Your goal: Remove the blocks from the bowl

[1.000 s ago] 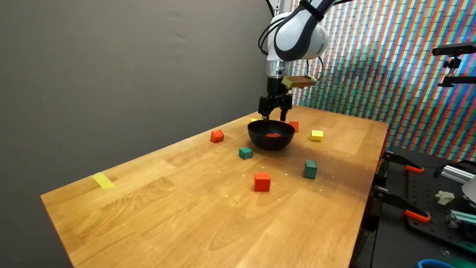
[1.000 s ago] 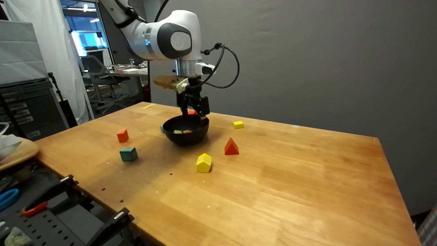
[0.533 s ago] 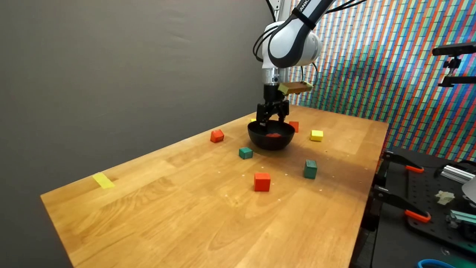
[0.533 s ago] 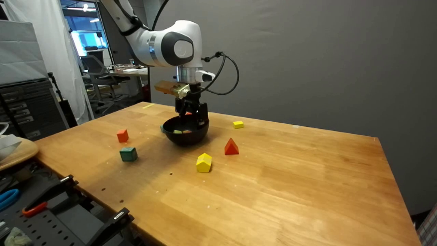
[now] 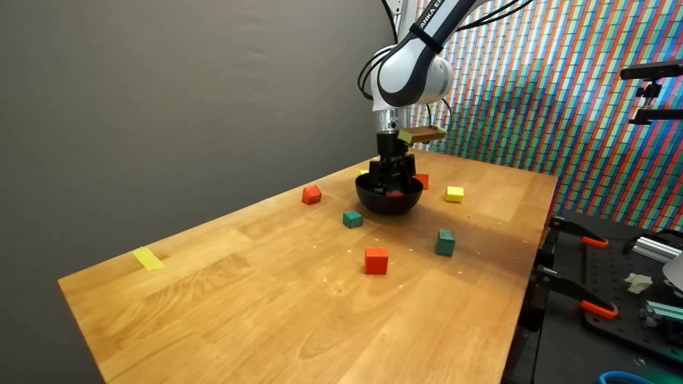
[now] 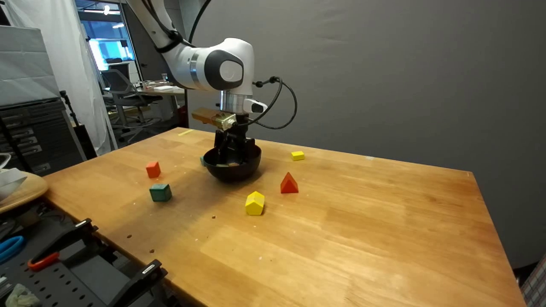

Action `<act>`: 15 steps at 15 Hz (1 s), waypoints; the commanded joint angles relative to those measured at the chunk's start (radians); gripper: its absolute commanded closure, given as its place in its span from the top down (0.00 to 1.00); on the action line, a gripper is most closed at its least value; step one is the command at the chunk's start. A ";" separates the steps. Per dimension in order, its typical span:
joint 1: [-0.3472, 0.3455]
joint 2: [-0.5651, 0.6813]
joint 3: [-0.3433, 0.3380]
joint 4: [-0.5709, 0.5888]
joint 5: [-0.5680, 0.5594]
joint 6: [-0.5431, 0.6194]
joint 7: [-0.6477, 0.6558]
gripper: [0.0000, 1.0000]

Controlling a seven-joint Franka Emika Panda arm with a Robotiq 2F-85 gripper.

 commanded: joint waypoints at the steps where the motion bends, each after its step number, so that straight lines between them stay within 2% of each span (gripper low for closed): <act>1: -0.011 0.030 0.010 0.044 0.023 -0.058 -0.030 0.66; 6: -0.020 0.055 0.026 0.076 0.051 -0.103 -0.056 0.27; 10: -0.024 0.030 0.021 0.069 0.078 -0.092 -0.056 0.25; 15: -0.006 -0.139 -0.005 -0.065 0.052 0.001 -0.032 0.25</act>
